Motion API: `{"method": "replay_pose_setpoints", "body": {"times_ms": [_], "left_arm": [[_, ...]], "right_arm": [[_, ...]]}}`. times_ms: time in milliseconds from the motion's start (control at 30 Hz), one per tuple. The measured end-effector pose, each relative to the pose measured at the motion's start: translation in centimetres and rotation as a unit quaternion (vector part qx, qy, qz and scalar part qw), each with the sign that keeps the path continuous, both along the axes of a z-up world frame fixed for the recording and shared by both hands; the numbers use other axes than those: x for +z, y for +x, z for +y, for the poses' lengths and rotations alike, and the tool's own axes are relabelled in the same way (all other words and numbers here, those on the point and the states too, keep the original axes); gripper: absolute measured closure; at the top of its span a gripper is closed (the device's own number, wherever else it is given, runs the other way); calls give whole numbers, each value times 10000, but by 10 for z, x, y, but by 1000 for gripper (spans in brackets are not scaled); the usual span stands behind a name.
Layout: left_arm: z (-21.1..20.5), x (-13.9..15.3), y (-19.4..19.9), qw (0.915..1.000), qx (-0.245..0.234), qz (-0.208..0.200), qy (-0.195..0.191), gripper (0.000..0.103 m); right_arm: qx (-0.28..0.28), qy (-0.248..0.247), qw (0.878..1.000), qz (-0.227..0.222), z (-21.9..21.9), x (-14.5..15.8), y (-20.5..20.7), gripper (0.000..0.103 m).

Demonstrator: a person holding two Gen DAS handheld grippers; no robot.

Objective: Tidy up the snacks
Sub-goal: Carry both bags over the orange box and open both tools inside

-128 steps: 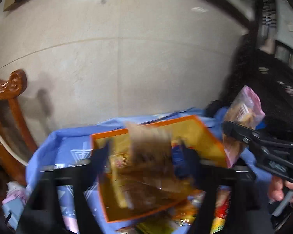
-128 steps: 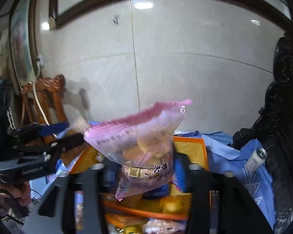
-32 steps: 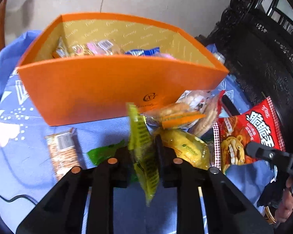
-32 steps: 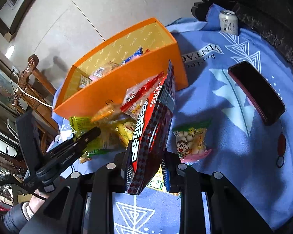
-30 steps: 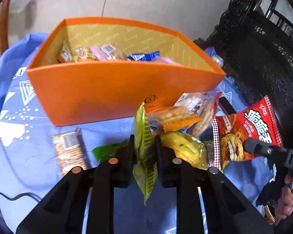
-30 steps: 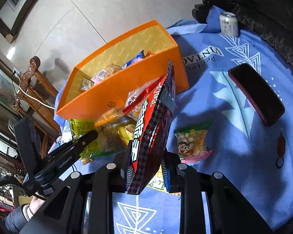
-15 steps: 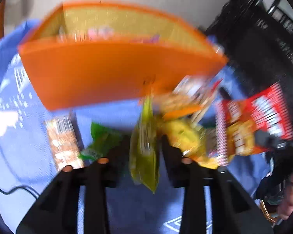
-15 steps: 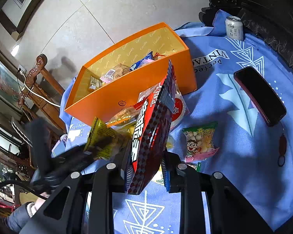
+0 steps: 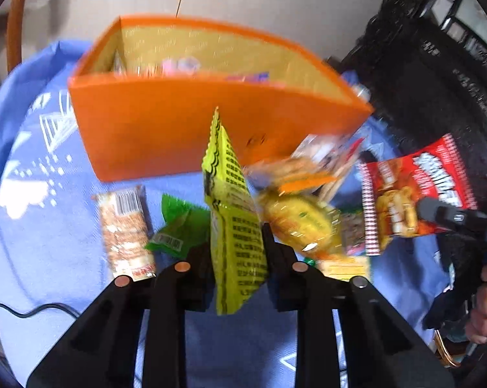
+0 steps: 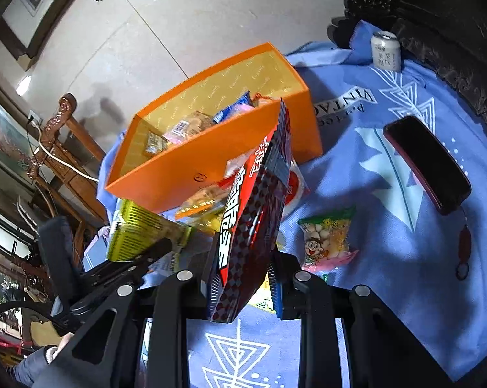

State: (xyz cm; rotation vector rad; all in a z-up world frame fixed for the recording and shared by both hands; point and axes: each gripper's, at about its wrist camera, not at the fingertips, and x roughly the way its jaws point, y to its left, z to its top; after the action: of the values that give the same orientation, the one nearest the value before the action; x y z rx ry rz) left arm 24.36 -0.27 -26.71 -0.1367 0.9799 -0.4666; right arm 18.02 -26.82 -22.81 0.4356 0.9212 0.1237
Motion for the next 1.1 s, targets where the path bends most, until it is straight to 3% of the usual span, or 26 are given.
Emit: {"method": "replay_pose_setpoints", "body": {"times_ms": [267,400,567,633,667,733,767,800,867,933,1100], "left_arm": [[26,78,-6,9969,145,-724,-286,79],[22,115,19,9925,231,-1145,-368,79],[16,153,81,9888,289,-1428,-330,78],[17,161,106,9909,481,-1239,-218,41],[19,167,114,9900,730,-1195,-171,9],[29,180,111,9818,1133,-1496,-283,4],[31,183,107,9795,1176,-1614,-278,4],[33,183,101,9784,1201,-1676,-145,4],[36,172,91,9784,1253,-1640,155,4],[39,150,81,9818,1237,-1377,435,4],[54,98,47,9898,1103,-689,582,4]], "right_arm": [[107,91,9989,-447,4,37,2,77],[300,13,9948,-969,12,74,19,77],[474,-141,9867,-1546,20,112,67,77],[557,-242,9857,-1573,25,122,98,67],[540,-277,9867,-1507,26,125,110,54],[377,-236,9867,-1562,25,137,118,36],[331,-308,9843,-1708,26,142,115,18],[279,-484,9821,-1800,28,144,109,4],[245,-820,9792,-1838,34,140,97,3],[486,-943,9821,-1559,36,122,86,3],[1155,-1156,9829,-852,38,60,42,3]]}}
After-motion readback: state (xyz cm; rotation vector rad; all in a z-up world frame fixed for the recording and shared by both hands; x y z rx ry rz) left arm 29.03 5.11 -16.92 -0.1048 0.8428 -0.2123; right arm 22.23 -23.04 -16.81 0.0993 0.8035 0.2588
